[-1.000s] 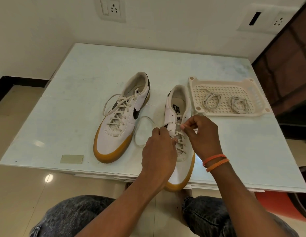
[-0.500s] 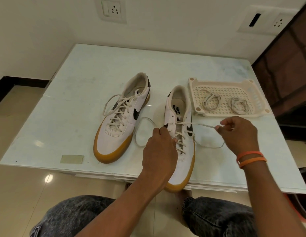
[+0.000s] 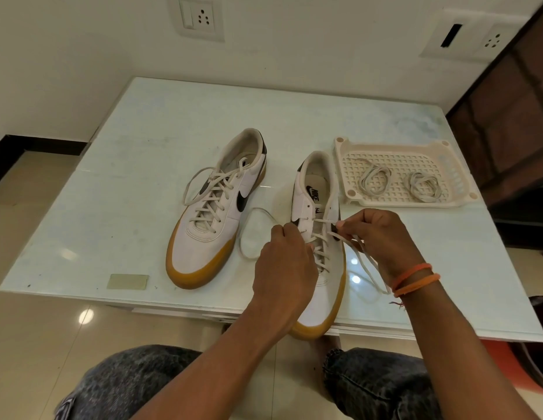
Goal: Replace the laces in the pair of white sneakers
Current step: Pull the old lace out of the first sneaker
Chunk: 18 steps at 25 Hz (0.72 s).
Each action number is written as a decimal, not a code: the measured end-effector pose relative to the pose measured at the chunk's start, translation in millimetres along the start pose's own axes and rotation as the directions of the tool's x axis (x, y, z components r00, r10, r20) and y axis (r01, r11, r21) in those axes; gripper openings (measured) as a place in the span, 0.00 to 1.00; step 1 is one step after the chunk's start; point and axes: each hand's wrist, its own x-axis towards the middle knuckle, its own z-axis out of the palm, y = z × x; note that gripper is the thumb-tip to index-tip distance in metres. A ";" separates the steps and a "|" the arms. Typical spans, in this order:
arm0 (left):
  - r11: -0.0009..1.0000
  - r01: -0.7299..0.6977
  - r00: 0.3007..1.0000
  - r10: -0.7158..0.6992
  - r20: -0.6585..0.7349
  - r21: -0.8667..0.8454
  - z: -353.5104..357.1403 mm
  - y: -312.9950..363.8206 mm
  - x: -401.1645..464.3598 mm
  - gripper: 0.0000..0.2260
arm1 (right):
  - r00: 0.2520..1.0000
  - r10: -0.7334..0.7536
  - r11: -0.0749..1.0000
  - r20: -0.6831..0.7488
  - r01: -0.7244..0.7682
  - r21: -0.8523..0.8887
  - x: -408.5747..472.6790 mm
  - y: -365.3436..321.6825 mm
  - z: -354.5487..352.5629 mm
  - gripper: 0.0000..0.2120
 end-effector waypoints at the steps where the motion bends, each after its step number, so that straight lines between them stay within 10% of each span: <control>1: 1.000 -0.011 1.000 0.011 0.002 0.002 0.4 0.1 -0.6 0.16 | 0.999 0.035 0.999 0.021 -0.036 0.031 0.7 -0.7 -1.6 0.06; 7: 0.999 -0.038 0.999 0.038 0.022 -0.010 -3.1 -2.9 10.3 0.14 | 0.960 -0.276 0.890 -0.046 0.237 -0.390 -10.6 -1.5 15.4 0.07; 18: 0.998 -0.059 0.998 0.060 -0.011 0.033 -9.5 -3.5 29.8 0.16 | 0.993 -0.019 0.997 -0.115 0.010 -0.082 3.7 6.6 0.3 0.09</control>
